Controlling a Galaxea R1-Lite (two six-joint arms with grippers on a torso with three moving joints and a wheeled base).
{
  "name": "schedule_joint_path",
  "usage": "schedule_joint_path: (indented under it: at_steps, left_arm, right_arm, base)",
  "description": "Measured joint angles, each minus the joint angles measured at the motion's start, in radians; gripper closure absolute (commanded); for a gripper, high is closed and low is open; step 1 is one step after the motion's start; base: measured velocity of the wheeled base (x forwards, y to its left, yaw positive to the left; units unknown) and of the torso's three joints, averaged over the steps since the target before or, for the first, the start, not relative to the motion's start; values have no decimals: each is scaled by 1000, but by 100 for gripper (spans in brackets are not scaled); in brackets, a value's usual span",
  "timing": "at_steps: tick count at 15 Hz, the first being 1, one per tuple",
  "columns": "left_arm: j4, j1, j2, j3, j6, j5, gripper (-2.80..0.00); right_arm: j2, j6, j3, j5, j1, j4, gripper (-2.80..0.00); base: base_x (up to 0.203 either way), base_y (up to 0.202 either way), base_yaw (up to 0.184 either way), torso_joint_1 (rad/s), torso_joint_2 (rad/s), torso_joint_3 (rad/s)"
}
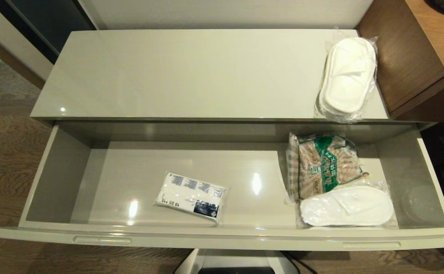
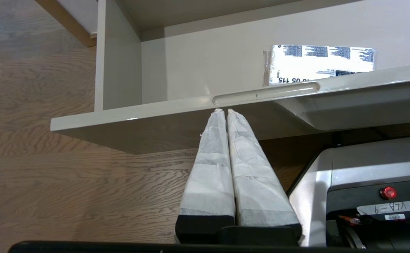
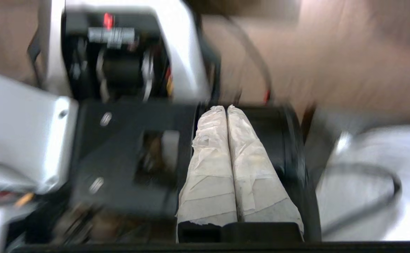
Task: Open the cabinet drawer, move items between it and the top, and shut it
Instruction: Take out the tissue from the drawer
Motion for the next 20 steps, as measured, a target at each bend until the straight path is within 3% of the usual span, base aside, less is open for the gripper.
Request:
schedule_joint_path:
  at_steps: [2,4,9,11,13,15,20]
  left_arm:
    - [0,0,0,0,0,0,0]
    - [0,0,0,0,0,0,0]
    - [0,0,0,0,0,0,0]
    - [0,0,0,0,0,0,0]
    - [0,-1,0,0,0,0,0]
    - [0,0,0,0,0,0,0]
    - [0,-1,0,0,0,0,0]
  right_arm:
    - [-100,-51,95,0,-11,-122,0]
    - [-153,-72,206,-4,-18,-330,0]
    - [-191,-104,586,-59,-20,-1023,0]
    - [-193,-127,671,-66,-21,-1262,0]
    - [-194,-123,694,-73,-21,-1295,0]
    - [-194,-57,700,-77,-21,-1234,0]
    - [-194,-43,695,-81,-21,-1180,0]
  base:
    - [0,0,0,0,0,0]
    - [0,0,0,0,0,0]
    - [0,0,0,0,0,0]
    - [0,0,0,0,0,0]
    - [0,0,0,0,0,0]
    - [0,0,0,0,0,0]
    - [0,0,0,0,0,0]
